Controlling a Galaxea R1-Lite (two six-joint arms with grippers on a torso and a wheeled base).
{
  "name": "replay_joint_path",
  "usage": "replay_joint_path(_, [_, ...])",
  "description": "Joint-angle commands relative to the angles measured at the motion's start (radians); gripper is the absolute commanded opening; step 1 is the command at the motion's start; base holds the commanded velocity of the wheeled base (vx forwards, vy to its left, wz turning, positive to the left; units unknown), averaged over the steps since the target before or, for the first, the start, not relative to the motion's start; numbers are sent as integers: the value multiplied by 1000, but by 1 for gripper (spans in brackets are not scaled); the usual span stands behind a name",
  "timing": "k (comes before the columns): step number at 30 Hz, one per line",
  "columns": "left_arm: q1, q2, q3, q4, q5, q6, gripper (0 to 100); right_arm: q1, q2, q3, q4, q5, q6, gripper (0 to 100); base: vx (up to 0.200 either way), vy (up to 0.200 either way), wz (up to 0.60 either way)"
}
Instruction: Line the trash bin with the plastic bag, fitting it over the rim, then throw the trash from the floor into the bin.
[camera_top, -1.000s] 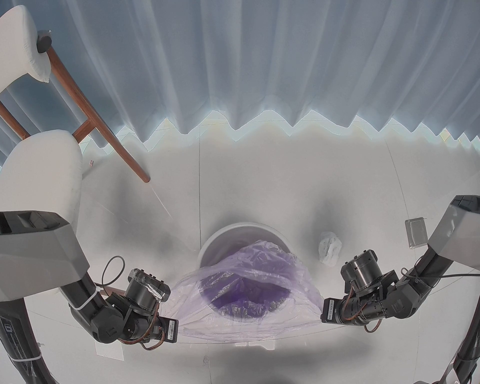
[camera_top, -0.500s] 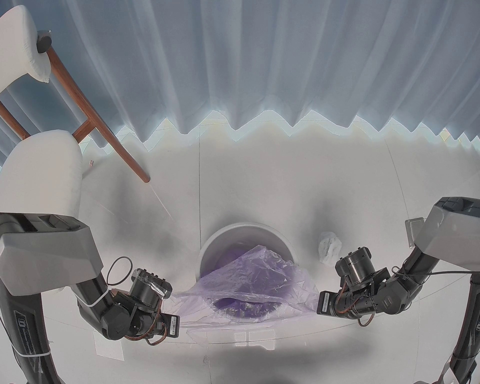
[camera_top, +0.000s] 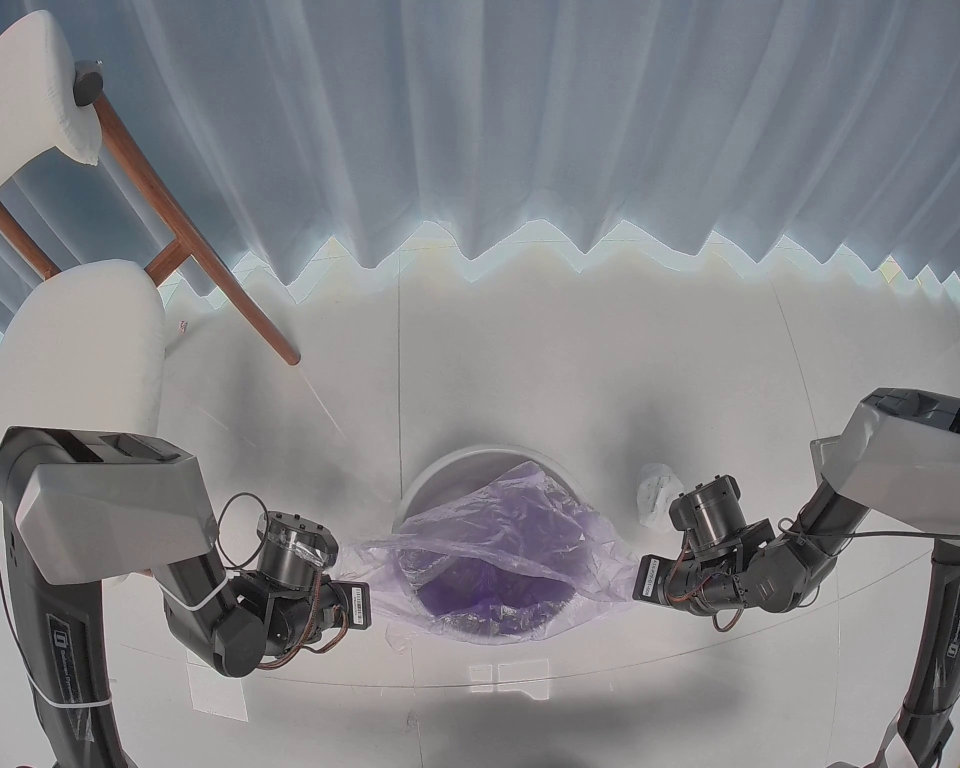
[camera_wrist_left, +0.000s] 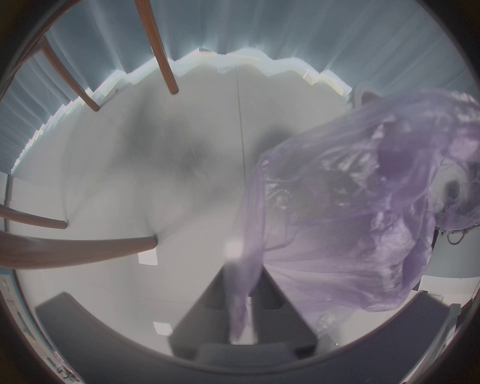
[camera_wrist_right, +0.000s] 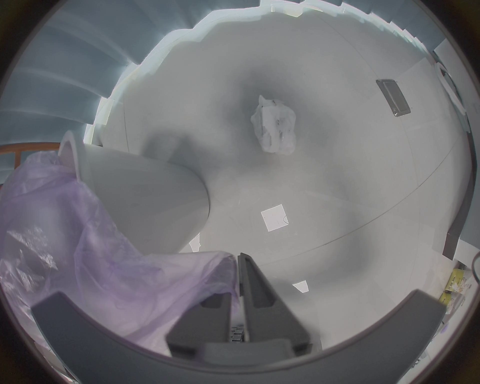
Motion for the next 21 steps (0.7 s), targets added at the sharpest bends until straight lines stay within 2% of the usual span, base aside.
replay_joint_path(1, [-14,7,55,-65,-8,-2,100,-1,-32,23,-10,-3,2,100,0,0,0])
replay_joint_path(6, [-44,-48,161,-227,-5,-10,100,11,-132,74,-27,0,30,100,0,0,0])
replay_joint_path(9, [-53,-86,282,-332,-5,-2,100,31,-227,167,-30,20,2,100,0,0,0])
replay_joint_path(12, [-66,-119,405,-434,-8,1,100,63,-314,275,-58,51,-60,100,0,0,0])
replay_joint_path(15, [-78,-120,500,-566,-8,7,100,91,-366,373,-148,52,-143,100,0,0,0])
replay_joint_path(16, [-79,-119,505,-576,-8,9,100,91,-368,376,-154,52,-146,100,0,0,0])
replay_joint_path(17, [-83,-120,532,-640,-8,16,100,94,-375,418,-243,52,-194,100,0,0,0])
replay_joint_path(18, [-83,-122,532,-640,-8,18,100,94,-375,424,-260,52,-202,100,0,0,0])
replay_joint_path(19, [-84,-136,529,-622,-8,25,100,92,-365,451,-366,52,-241,100,0,0,0])
replay_joint_path(21, [-86,-160,506,-623,-8,27,100,88,-340,464,-472,55,-266,100,0,0,0])
